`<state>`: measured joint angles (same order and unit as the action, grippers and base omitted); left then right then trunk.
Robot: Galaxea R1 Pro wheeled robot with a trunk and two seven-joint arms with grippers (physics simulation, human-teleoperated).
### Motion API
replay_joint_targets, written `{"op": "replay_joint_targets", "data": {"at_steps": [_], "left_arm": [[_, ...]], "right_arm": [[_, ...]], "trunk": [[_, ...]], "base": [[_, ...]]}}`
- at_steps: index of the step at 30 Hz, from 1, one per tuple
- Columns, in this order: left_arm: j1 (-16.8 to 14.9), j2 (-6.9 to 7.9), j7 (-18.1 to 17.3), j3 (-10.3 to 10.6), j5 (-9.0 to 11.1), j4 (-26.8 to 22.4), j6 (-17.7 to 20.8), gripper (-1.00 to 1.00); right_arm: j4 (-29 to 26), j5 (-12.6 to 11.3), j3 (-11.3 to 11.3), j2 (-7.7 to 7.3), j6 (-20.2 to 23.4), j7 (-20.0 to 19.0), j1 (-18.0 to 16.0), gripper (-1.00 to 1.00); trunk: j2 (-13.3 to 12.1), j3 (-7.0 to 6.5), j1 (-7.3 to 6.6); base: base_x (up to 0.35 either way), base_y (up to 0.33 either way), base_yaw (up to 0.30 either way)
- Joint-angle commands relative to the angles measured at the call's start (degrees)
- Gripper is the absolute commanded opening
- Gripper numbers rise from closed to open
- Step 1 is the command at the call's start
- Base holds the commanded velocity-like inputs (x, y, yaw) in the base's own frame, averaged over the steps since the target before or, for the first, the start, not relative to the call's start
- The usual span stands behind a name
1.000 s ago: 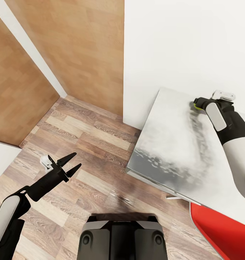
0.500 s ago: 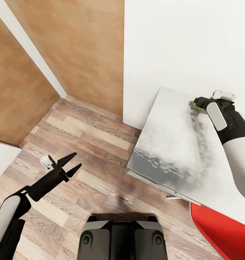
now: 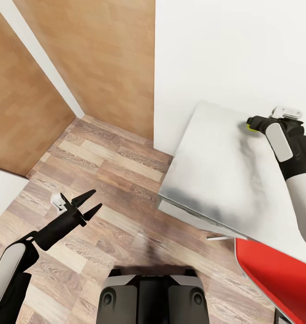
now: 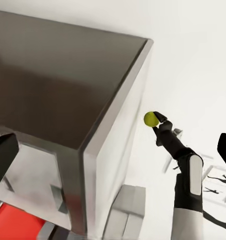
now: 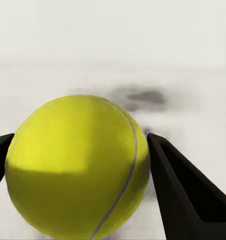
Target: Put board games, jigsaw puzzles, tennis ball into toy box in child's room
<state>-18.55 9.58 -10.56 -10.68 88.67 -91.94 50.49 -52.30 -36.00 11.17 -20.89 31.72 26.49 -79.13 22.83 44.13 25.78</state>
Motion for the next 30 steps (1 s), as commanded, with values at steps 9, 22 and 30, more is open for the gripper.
{"op": "replay_joint_targets", "data": {"at_steps": [9,22,30], "left_arm": [[0.0,0.09,-0.4,-0.1,-0.3,0.0,0.2,1.0],[0.0,0.09,-0.2,-0.1,-0.3,0.0,0.2,1.0],[0.0,0.18,-0.2,-0.1,-0.3,-0.1,0.2,1.0]], "right_arm": [[-7.8,-0.9,0.2,-0.88,9.1,0.4,0.3,-1.0],[-19.4,-1.1,-3.3,-1.03,17.9,0.5,3.1,-1.0],[-26.9,-1.1,-6.8,-1.07,24.4,0.4,3.9,-1.0]], "trunk": [[0.1,0.07,0.0],[0.1,-0.46,0.0],[0.1,-1.14,0.0]], "base": [[-0.223,0.0,0.0],[-0.038,0.0,0.0],[-0.004,0.0,0.0]]}}
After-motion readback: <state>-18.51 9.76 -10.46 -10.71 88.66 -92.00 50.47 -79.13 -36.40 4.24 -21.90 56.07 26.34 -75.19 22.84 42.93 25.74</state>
